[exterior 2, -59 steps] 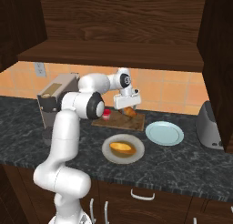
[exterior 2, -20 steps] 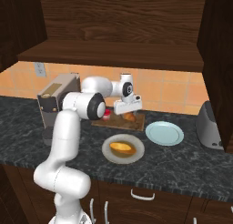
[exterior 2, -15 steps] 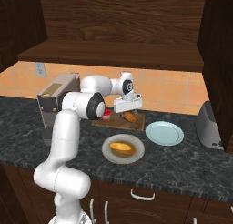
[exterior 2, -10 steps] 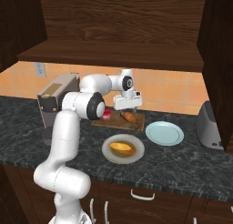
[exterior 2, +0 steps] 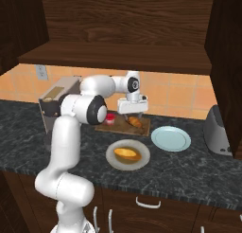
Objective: From the different types of pastries on the counter, select a croissant and place it on the cutting board. Then retrieve a jar of jam from the cabinet and place it alongside the croissant on the cutting board.
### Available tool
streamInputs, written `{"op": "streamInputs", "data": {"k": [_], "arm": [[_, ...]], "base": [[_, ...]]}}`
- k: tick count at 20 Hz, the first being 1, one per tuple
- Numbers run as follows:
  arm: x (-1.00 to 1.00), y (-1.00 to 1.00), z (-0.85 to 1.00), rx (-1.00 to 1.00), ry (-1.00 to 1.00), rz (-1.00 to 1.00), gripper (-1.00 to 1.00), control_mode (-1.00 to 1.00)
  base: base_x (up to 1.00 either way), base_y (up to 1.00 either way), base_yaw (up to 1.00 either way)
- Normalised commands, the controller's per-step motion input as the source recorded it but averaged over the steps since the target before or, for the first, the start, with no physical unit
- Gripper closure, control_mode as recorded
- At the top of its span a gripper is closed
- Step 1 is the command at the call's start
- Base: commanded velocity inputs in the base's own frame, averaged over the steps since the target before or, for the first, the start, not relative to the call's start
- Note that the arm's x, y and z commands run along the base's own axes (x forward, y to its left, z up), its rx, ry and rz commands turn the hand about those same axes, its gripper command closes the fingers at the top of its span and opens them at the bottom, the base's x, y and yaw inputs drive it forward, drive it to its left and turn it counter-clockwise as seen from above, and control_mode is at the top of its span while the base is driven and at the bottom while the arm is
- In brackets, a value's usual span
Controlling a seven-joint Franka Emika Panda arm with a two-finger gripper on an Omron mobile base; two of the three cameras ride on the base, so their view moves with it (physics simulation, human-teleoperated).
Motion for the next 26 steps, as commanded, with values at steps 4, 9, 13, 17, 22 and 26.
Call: {"op": "streamInputs", "data": {"k": [4, 9, 13, 17, 22, 26], "arm": [[-0.49, 0.00, -0.01, 0.00, 0.00, 0.00, -1.00, -1.00], [-0.50, 0.00, 0.00, 0.01, 0.00, 0.00, -1.00, -1.00], [-0.56, 0.00, 0.00, 0.00, 0.00, 0.00, -1.00, -1.00], [-0.60, 0.00, 0.00, 0.00, 0.00, 0.00, -1.00, -1.00], [-0.58, 0.00, 0.00, 0.00, -0.02, 0.00, -1.00, -1.00], [-0.54, 0.00, 0.00, 0.00, -0.08, 0.00, -1.00, -1.00]], "base": [[0.00, 0.00, 0.00], [0.00, 0.00, 0.00], [0.00, 0.00, 0.00], [0.00, 0.00, 0.00], [0.00, 0.00, 0.00], [0.00, 0.00, 0.00]]}}
